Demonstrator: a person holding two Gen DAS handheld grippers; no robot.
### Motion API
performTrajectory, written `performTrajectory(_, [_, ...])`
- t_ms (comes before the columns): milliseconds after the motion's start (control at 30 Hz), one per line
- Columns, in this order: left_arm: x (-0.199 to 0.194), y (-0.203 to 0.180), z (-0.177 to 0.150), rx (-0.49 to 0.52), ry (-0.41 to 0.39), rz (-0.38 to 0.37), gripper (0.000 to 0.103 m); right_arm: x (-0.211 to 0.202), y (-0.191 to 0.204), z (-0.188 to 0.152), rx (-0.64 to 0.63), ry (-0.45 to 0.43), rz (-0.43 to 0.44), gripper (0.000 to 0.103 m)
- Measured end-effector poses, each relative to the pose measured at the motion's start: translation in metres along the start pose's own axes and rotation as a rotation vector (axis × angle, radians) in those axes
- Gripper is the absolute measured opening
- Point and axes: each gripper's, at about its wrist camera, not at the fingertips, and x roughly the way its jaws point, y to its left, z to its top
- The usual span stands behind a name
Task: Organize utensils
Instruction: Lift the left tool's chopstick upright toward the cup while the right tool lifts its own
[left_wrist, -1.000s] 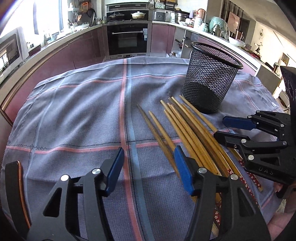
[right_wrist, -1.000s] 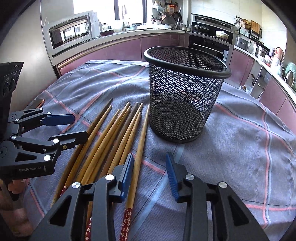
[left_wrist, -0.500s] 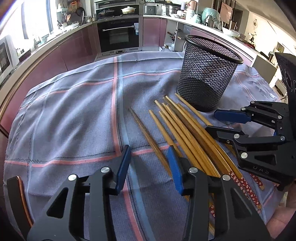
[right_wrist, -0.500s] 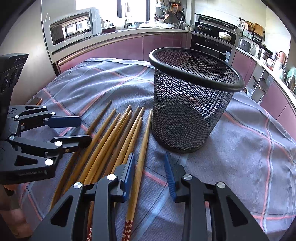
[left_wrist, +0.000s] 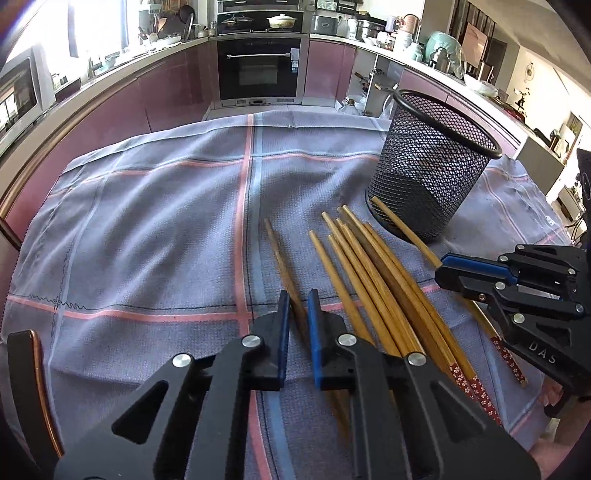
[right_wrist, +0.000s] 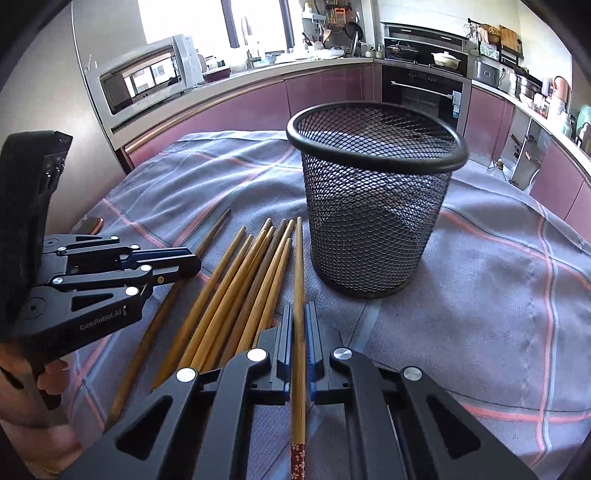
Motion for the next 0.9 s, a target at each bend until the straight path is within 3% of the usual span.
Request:
performTrajectory(233, [-0.033,0.008,0.002,-0.016,-0.061,-0.063,0.008,-0.042,-0.006,0.001,0.004,-0.113,0.078,0.005])
performTrajectory(400, [-0.072,0.007,0.014,0.008,-0.150,-0.119,0.007,-0.078,-0.010,0.012,0.011,-0.227,0.101,0.005])
performTrajectory(733, [-0.148,0.005,0.046,-0.003,-0.323,-0.299,0.007,-0.129,-0.023,0.037,0.014,-0.418,0.110,0.005])
performTrajectory(900, [-0.174,0.005,0.075,-0.037,-0.406,-0.345,0.007,-0.146,-0.028,0.056,0.002,-0.481,0.098,0.005])
